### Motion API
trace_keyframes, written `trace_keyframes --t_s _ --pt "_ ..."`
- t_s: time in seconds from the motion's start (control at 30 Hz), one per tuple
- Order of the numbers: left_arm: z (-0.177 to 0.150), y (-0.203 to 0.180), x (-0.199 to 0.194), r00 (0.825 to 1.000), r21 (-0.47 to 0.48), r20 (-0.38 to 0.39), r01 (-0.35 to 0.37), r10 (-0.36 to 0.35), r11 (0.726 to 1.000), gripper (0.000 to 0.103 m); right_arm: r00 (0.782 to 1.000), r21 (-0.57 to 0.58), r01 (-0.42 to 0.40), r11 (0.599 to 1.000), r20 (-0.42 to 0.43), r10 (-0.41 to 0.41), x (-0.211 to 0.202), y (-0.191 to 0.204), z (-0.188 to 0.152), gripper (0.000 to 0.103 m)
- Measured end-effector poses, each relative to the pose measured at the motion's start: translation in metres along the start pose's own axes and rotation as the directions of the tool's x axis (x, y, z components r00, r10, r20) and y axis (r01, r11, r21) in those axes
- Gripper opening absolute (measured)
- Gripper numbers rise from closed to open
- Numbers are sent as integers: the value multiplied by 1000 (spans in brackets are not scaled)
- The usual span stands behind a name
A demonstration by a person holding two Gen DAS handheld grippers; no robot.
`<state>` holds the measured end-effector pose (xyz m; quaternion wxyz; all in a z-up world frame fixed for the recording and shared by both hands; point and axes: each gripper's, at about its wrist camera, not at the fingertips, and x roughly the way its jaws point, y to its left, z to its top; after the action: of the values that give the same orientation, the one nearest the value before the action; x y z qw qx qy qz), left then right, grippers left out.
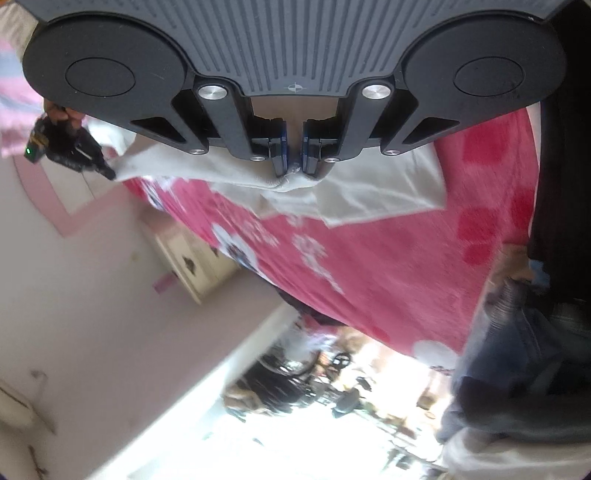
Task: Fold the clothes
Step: 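Grasp the hem with the left gripper while the right gripper grasps the hem beside it, then lift the hem with both grippers and fold it over toward the collar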
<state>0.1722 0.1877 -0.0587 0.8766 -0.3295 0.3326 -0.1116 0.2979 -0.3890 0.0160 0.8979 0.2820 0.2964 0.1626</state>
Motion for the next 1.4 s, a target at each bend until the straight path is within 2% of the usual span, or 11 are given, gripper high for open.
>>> trace_keyframes --t_s 0.33,0.43,0.53,0.63,0.67,0.7,0.83,0.97,1.1,1.23,1.4 --pt "11 54 51 993 -124 -55 -110 103 986 5 992 23 75 997 -101 -73 120 -6 -3 6" --pt "14 71 62 993 -186 -81 -102 88 977 6 987 46 98 994 -133 -92 146 -15 -6 6" --pt "20 94 67 997 -336 -58 -64 47 940 7 983 157 104 982 -166 -78 172 -31 -5 9" --pt "20 113 70 999 -448 -37 -36 22 893 12 983 331 108 937 -179 -50 190 -54 -7 23" --pt "19 117 70 999 -464 -31 -37 25 885 17 986 394 93 914 -163 -30 190 -63 -8 35" --pt "19 117 68 999 -465 -21 -40 34 885 20 992 453 70 889 -126 -14 188 -70 -9 38" --pt "22 108 56 998 -428 9 -53 63 902 26 999 451 -40 892 10 39 163 -77 -8 39" --pt "27 77 43 994 -232 1 -110 113 966 30 997 289 -55 956 -42 70 145 -58 -15 39" --pt "15 42 37 986 -36 -90 -145 141 989 37 993 99 1 995 -118 11 115 -31 -41 39" --pt "-19 17 22 967 85 -220 -111 128 990 44 987 2 86 996 -139 -85 50 -20 -77 39" --pt "-75 10 7 924 145 -358 -86 134 986 61 968 116 222 968 -148 -204 -25 -57 -120 56"
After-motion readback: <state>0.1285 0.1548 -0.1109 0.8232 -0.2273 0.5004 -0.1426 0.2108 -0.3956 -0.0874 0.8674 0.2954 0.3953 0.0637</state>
